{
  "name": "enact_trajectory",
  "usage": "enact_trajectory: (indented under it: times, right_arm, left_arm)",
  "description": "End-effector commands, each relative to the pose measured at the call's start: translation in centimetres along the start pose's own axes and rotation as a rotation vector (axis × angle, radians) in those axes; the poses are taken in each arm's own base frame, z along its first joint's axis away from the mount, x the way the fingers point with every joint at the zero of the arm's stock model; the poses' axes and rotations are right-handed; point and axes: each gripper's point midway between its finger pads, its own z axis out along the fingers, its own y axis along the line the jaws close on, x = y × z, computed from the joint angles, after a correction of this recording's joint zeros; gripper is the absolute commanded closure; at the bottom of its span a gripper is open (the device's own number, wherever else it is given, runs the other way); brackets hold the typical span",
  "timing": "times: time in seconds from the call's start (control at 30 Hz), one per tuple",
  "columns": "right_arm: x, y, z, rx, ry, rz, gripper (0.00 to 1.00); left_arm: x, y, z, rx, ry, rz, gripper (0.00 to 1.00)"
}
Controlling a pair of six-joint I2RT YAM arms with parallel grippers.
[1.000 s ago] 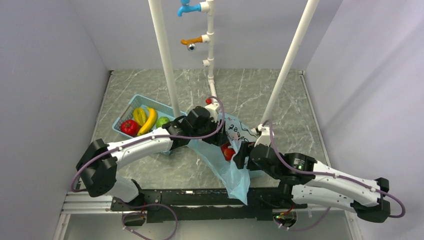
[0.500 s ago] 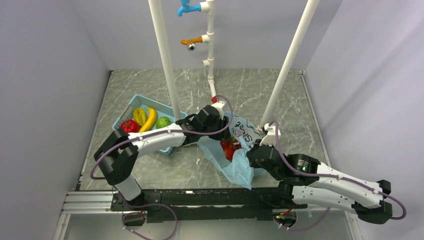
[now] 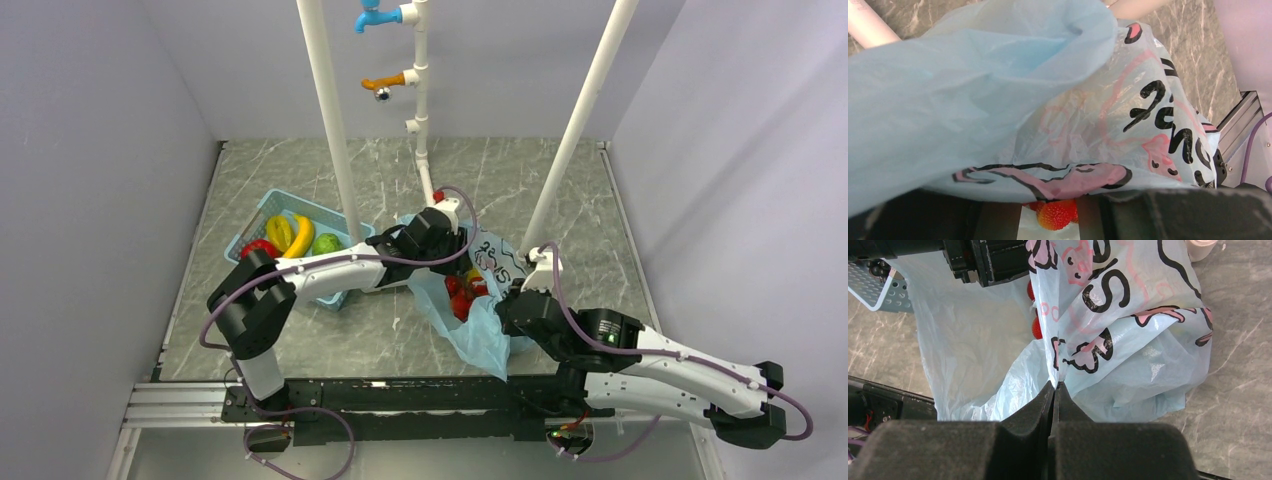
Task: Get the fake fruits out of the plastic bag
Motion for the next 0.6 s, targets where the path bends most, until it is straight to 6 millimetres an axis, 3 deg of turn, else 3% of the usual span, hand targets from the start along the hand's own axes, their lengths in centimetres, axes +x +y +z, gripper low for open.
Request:
enact_trajectory:
  times: [0.0,0.17,0.3,0.57]
  right_arm:
    - [-1.0,-0.1,-0.4,-0.004,-0.035,0.001,1.0]
    - [-1.4,0.2,-0.4,-0.018,-0.053,0.001,1.0]
    - [-1.4,0.3,-0.3,-0.009,-0.047,-0.015,1.0]
    - [-1.4,0.3,-0.1,-0.008,-0.051,-0.006,1.0]
  left_arm:
    - [-1.3,-2.1,-0.5,0.033,-0.04,0.025,0.54]
    - [-0.8,-1.3,-0.5,-0.014,-0.047,0.045,0.59]
    - [-0.5,-0.8,-0.5,-0.033,-0.039,0.059,0.52]
    - [-0.3,-0.7,-0.7,-0.033,-0.037,0.063,0.82]
